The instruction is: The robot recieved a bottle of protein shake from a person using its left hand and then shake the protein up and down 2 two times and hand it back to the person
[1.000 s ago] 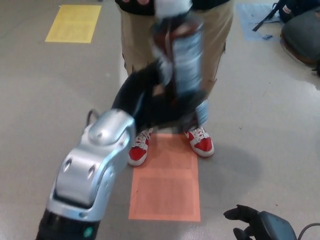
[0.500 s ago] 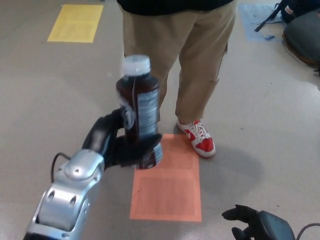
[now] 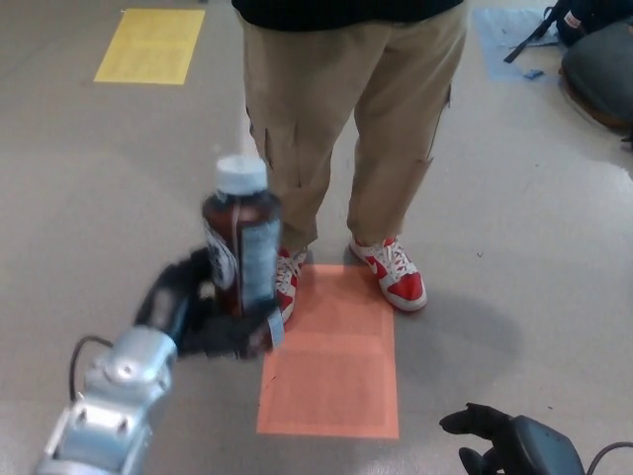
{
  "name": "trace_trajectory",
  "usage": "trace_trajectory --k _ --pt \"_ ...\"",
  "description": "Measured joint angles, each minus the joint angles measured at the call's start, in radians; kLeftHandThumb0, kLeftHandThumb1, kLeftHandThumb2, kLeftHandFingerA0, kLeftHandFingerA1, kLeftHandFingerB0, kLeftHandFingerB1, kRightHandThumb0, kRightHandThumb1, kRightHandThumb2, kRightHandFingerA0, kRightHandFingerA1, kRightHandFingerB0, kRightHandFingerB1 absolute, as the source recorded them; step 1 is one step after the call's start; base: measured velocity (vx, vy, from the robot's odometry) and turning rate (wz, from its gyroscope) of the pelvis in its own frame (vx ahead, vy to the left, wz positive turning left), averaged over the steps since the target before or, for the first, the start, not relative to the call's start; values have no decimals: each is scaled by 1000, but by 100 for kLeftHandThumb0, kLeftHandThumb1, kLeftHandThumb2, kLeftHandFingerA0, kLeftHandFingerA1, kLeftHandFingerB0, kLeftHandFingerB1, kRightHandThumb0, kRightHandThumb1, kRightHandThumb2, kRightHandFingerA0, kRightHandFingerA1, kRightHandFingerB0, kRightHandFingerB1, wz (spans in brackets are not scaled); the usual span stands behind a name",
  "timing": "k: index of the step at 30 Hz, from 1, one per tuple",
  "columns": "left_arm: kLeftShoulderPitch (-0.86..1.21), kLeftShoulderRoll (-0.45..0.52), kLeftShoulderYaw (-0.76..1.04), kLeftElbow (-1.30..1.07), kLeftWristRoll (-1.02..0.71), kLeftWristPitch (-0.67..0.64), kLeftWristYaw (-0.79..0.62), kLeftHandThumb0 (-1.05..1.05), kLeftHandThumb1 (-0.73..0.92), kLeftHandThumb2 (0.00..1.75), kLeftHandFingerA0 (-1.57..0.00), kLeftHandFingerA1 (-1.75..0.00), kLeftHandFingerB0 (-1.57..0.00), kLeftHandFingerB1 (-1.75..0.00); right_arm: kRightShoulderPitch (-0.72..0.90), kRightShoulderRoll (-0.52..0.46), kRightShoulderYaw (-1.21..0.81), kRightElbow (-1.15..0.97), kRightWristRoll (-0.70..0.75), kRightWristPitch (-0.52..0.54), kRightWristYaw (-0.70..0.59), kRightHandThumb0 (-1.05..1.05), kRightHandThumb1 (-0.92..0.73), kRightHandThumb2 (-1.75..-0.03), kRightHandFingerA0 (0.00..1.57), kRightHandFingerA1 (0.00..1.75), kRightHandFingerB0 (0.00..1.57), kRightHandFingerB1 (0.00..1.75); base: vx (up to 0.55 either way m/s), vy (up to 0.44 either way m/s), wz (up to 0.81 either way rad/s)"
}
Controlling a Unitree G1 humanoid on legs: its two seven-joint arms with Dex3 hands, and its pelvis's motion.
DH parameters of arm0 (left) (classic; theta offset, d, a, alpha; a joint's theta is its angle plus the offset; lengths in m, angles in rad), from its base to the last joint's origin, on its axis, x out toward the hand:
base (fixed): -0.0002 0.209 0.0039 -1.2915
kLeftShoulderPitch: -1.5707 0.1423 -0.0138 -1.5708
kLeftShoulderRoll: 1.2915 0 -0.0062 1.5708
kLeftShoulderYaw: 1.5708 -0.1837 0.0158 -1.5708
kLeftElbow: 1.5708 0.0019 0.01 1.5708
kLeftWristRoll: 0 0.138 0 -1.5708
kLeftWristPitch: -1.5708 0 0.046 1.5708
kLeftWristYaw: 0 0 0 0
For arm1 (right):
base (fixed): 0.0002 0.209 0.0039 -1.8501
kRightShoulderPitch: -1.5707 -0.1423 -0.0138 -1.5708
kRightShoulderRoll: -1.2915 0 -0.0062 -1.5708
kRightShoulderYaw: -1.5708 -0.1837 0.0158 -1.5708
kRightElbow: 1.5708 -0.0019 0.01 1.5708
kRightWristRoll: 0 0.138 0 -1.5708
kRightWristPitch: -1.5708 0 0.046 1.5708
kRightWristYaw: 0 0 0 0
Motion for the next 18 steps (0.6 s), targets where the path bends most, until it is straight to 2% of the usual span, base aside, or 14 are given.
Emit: trace_trajectory --k 1,2,4,7,8,12,13,18 --pt "-35 6 21 -12 -3 -4 0 -19 82 64 -108 -88 -67 -95 0 0 -1 0 0 -2 0 -20 -76 -63 96 56 80 45 0 0 0" --pt "-89 12 57 -36 -10 -11 -1 -17 84 65 -109 -88 -71 -86 0 0 -4 0 0 -5 0 -19 -74 -64 97 59 79 45 0 0 0" --pt "-132 11 89 -66 -20 -41 -5 -19 85 65 -105 -86 -67 -89 0 1 -11 1 2 -9 0 -20 -75 -64 95 64 79 44 0 0 0" --pt "-60 -7 66 -33 -17 -82 -13 -17 85 65 -110 -82 -68 -95 -1 3 -17 1 2 -10 0 -21 -75 -64 96 58 80 45 0 0 -3" --pt "-27 -14 52 -2 -15 -90 -16 -17 84 64 -111 -83 -70 -94 -1 4 -18 1 2 -10 0 -23 -74 -65 96 50 78 44 0 0 0" --pt "114 -27 -17 149 12 -130 -25 -22 85 65 -107 -87 -68 -90 -2 6 -24 2 3 -11 2 -22 -76 -64 97 56 80 45 0 0 0" --pt "122 -26 -23 160 18 -131 -27 -23 86 65 -108 -90 -69 -88 -3 6 -26 2 4 -11 2 -23 -78 -63 94 52 78 45 0 0 11" --pt "-22 -15 53 75 7 -128 -32 -19 83 64 -104 -98 -71 -96 -22 6 -33 0 5 -13 6 -22 -76 -63 93 50 78 44 0 0 2"
